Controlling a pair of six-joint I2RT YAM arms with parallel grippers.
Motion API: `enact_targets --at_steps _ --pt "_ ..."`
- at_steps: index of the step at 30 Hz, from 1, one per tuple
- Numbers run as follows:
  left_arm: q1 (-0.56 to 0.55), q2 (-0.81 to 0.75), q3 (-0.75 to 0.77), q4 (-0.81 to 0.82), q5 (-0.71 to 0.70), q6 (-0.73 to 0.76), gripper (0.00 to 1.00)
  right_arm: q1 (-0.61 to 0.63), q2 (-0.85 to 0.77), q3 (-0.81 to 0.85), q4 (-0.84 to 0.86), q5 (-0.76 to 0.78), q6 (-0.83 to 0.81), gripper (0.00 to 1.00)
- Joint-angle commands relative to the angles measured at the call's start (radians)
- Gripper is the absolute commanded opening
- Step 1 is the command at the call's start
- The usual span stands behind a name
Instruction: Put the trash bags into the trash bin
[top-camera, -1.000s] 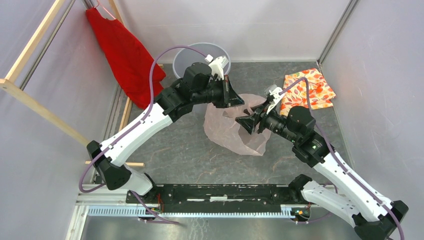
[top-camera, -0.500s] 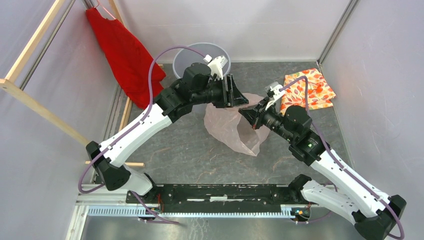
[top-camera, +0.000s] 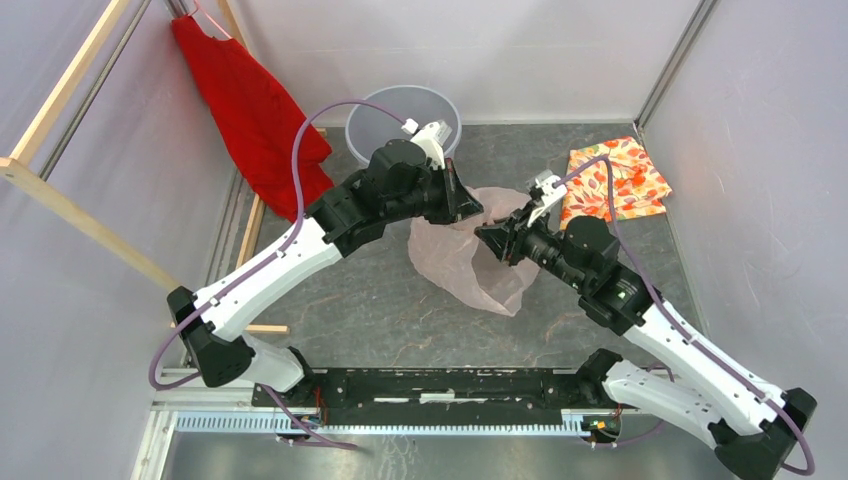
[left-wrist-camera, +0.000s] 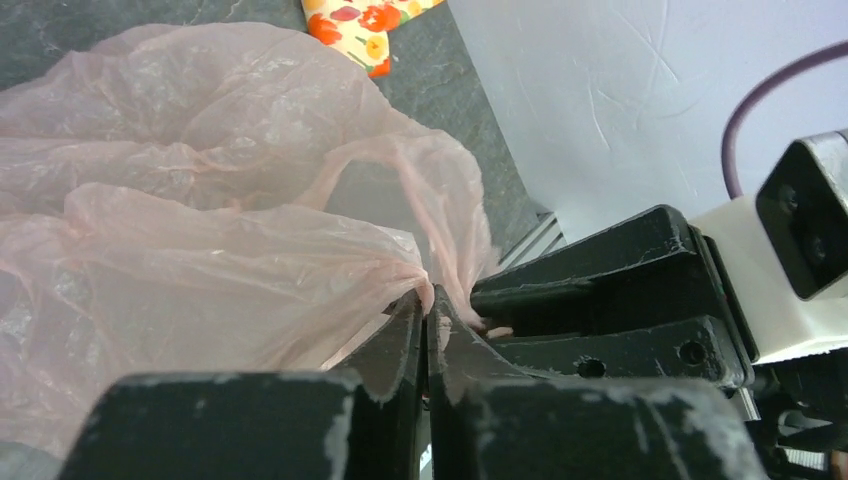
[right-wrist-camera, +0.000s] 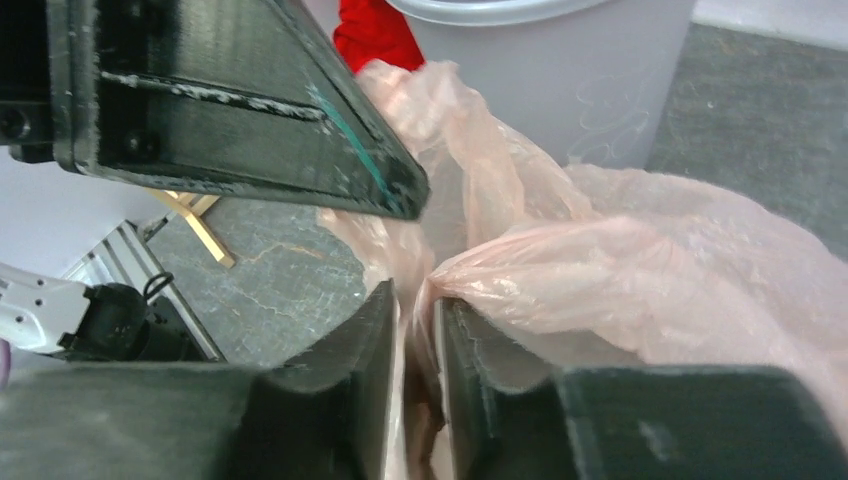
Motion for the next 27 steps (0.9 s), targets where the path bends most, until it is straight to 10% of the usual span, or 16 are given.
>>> enact_targets --at_steps 1,8,18,27 --pt "-0.013 0.0 -0.006 0.03 -0.062 0.02 0.02 0.003 -0.062 0.034 -0.135 0.118 0.027 0.39" --pt "-0.017 -0.03 -0.046 0.011 -0.066 0.038 0.02 0.003 -0.13 -0.002 -0.272 0.167 0.095 0.54" --pt "-0.018 -0.05 -0.056 0.001 -0.053 0.048 0.02 0.004 -0.109 0.102 -0.538 0.296 0.087 0.37" --pt "-0.018 -0.06 -0.059 -0.009 -0.054 0.052 0.02 0.004 -0.12 0.187 -0.674 0.305 0.063 0.5"
